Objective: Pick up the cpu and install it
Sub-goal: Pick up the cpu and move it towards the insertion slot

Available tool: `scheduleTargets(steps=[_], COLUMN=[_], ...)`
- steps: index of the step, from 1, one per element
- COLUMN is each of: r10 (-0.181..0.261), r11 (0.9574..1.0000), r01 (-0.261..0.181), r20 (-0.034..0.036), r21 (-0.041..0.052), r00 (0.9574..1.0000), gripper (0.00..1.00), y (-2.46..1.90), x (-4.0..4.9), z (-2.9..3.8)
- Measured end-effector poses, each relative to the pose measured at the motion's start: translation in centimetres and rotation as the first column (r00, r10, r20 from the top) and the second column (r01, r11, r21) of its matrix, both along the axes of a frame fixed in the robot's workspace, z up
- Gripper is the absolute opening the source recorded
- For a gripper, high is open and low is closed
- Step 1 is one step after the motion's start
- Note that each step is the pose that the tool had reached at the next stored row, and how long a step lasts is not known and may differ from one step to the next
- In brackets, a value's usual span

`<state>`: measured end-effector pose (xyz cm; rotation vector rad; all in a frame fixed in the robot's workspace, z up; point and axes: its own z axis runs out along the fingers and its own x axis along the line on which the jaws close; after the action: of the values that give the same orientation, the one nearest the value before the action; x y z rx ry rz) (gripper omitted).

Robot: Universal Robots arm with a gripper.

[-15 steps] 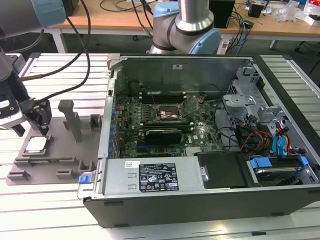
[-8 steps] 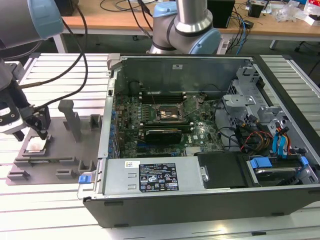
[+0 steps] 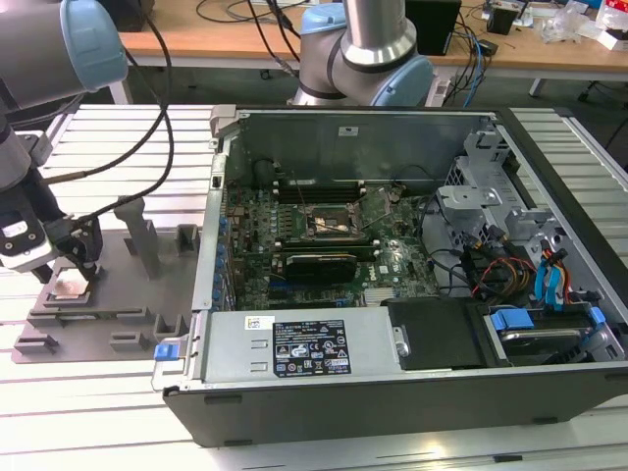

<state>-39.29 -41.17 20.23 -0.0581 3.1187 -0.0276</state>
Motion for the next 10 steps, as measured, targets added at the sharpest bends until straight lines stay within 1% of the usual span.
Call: scheduleTargets(steps=[5,6,10], r10=[0.005,0.005,0.005], r11=[1.0,1.0,1.0], r01=[-0.005,-0.005,-0.005], r20=[0.0,0.0,0.0], r21=[0.0,0.0,0.0], r00=[1.0,1.0,1.0], gripper=[0.62,0.62,0.62], y=[-0.08,-0.08,-0.08], x=[-0.1,-0.11,-0.11], z=[-1.11,-1.22,-1.26])
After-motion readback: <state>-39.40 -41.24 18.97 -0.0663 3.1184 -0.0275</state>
